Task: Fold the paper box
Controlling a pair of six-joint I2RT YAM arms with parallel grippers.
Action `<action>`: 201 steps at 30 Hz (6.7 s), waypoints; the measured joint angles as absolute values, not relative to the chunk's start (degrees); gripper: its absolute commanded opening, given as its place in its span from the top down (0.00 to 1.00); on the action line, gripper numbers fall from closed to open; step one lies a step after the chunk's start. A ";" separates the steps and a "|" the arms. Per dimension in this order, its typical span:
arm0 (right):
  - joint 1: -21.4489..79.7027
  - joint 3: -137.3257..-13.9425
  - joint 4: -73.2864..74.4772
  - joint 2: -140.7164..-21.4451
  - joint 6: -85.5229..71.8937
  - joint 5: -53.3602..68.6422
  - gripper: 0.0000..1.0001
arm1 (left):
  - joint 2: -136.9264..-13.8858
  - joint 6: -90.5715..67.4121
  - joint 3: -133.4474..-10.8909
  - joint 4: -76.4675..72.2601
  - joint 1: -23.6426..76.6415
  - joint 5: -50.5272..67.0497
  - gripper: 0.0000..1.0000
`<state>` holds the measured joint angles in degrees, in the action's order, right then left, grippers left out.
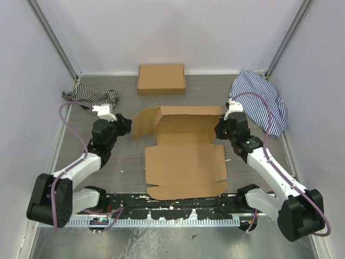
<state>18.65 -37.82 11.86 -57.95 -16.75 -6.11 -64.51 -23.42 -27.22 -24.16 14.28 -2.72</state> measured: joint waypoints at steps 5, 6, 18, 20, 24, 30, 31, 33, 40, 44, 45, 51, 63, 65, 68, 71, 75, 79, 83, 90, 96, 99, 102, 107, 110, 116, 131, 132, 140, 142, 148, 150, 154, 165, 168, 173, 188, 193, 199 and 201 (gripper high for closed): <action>18.20 -39.31 13.37 -58.39 -15.77 -0.08 0.99 | -69.56 -23.18 -18.00 -37.95 14.28 0.19 0.47; 18.20 -39.44 13.78 -58.39 -15.46 0.75 0.99 | -69.82 -23.20 -16.95 -40.47 14.28 0.67 0.47; 17.87 -39.77 14.15 -60.03 -14.52 3.09 0.99 | -62.70 -26.33 -14.17 -55.57 14.26 15.07 0.46; 17.89 -39.77 13.80 -60.80 -14.52 3.09 0.99 | -59.18 -26.94 -13.58 -54.65 14.28 17.15 0.46; 17.87 -39.77 13.41 -61.76 -14.52 3.09 0.99 | -50.92 -27.18 -12.49 -50.54 14.52 19.40 0.43; 17.87 -39.77 12.91 -62.26 -14.50 4.03 0.99 | -46.54 -25.96 -11.79 -45.67 17.52 20.18 0.43; 17.89 -39.77 12.88 -62.26 -14.52 4.23 0.99 | -47.20 -25.82 -11.79 -45.32 18.00 20.38 0.42; 17.87 -39.77 12.84 -62.26 -14.50 4.62 0.99 | -49.28 -25.50 -11.79 -44.58 19.18 21.04 0.42; 17.89 -39.77 12.43 -62.67 -14.24 5.52 0.99 | -53.32 -24.23 -11.79 -42.85 23.07 22.35 0.41; 17.89 -39.75 12.01 -63.55 -14.24 5.76 0.99 | -51.05 -23.97 -11.79 -41.93 25.08 21.91 0.40; 17.87 -39.75 11.94 -63.66 -14.24 5.76 0.99 | -50.19 -23.77 -11.81 -41.63 26.09 21.54 0.40; 17.87 -39.59 11.64 -63.75 -14.13 5.91 0.99 | -49.74 -22.09 -12.93 -39.00 31.33 19.31 0.39; 18.98 -38.17 10.92 -61.80 -14.02 5.58 0.99 | -53.71 -19.51 -14.76 -36.73 35.07 10.74 0.39; 20.67 -37.47 11.11 -61.23 -14.87 3.97 0.99 | -54.15 -18.92 -15.79 -35.97 36.45 8.16 0.39; 24.47 -36.84 11.44 -60.99 -17.06 -1.17 0.99 | -55.16 -17.65 -16.99 -35.53 38.68 4.08 0.39; 28.25 -36.62 12.12 -60.99 -19.11 -6.66 0.99 | -57.04 -15.70 -18.17 -34.37 41.04 -0.95 0.39; 32.60 -36.34 12.45 -60.84 -21.41 -13.98 0.99 | -60.18 -13.37 -19.33 -32.36 43.42 -7.35 0.41; 34.41 -35.18 12.43 -59.00 -22.72 -16.64 0.99 | -62.19 -11.92 -20.40 -30.87 45.30 -13.32 0.45; 35.51 -34.50 12.43 -57.19 -23.35 -17.80 0.99 | -64.34 -11.09 -20.91 -32.08 46.15 -18.50 0.55; 38.48 -33.78 12.32 -56.23 -23.99 -20.49 0.99 | -71.88 -9.87 -21.54 -36.16 46.54 -25.58 0.89; 40.88 -33.47 12.43 -55.64 -24.60 -22.65 0.99 | -75.05 -9.30 -21.82 -38.37 47.29 -31.44 1.00; 41.95 -33.28 12.29 -55.31 -25.58 -23.55 0.99 | -75.35 -9.37 -22.00 -38.94 48.12 -34.39 1.00; 42.94 -33.21 12.32 -55.13 -26.24 -24.71 0.99 | -75.83 -9.15 -23.05 -38.28 49.23 -37.36 1.00; 43.38 -33.54 12.53 -56.64 -27.59 -27.24 0.99 | -76.79 -7.46 -29.56 -29.78 52.10 -44.01 1.00; 43.40 -34.20 12.67 -58.15 -28.56 -28.03 0.99 | -78.54 -5.56 -33.17 -25.78 54.11 -49.54 1.00; 43.62 -35.14 13.39 -59.02 -29.65 -27.53 0.99 | -81.73 -6.85 -36.62 -20.05 55.99 -57.21 1.00; 44.21 -36.69 13.69 -61.43 -32.56 -26.24 0.99 | -76.29 -19.49 -37.01 -6.72 56.01 -60.03 0.44; 44.27 -37.17 14.02 -61.89 -32.93 -26.30 0.99 | -75.44 -20.10 -36.93 -5.48 55.99 -60.01 0.44; 44.58 -42.39 17.17 -66.59 -37.54 -27.24 0.93 | -62.85 -25.19 -35.44 3.70 56.07 -58.02 0.42; 44.91 -44.42 18.06 -68.38 -38.72 -27.20 0.91 | -59.13 -26.06 -35.44 5.65 56.16 -56.60 0.43; 45.12 -48.90 20.16 -72.84 -41.10 -26.81 0.77 | -49.76 -28.05 -35.48 13.65 56.23 -51.33 0.42; 44.88 -49.36 21.54 -73.58 -41.36 -26.85 0.73 | -47.88 -28.67 -35.59 15.77 56.23 -50.09 0.42; 44.80 -50.09 23.64 -74.50 -41.80 -26.48 0.61 | -47.44 -30.13 -36.25 20.49 56.25 -47.11 0.44; 44.77 -63.51 33.17 -76.23 -26.48 -26.13 0.44 | -39.44 -32.73 -41.06 35.11 56.25 -43.94 0.41; 44.77 -68.53 35.14 -76.27 -19.79 -25.80 0.28 | -36.49 -33.82 -42.44 38.13 56.25 -43.40 0.41; 46.59 -74.65 33.10 -75.99 -9.91 -20.75 0.23 | -33.39 -35.68 -42.54 42.24 56.25 -42.46 0.42; 58.61 -76.71 28.03 -90.04 12.82 -28.77 0.26 | -30.02 -36.27 -42.54 48.18 56.25 -41.41 0.42; 60.80 -78.26 27.33 -91.37 15.99 -30.61 0.30 | -24.27 -36.49 -42.54 49.28 56.25 -42.06 0.43; 61.78 -83.90 24.67 -99.29 17.47 -38.46 0.54 | -21.63 -36.97 -42.06 49.84 56.25 -42.30 0.42; 61.76 -85.06 24.43 -102.59 17.56 -41.01 0.67 | -21.74 -37.15 -41.95 50.28 56.25 -42.30 0.42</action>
<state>61.76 -85.06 24.43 -102.59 17.56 -41.01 -21.74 -37.15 -41.95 50.28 56.25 -42.30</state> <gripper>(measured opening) 0.487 0.576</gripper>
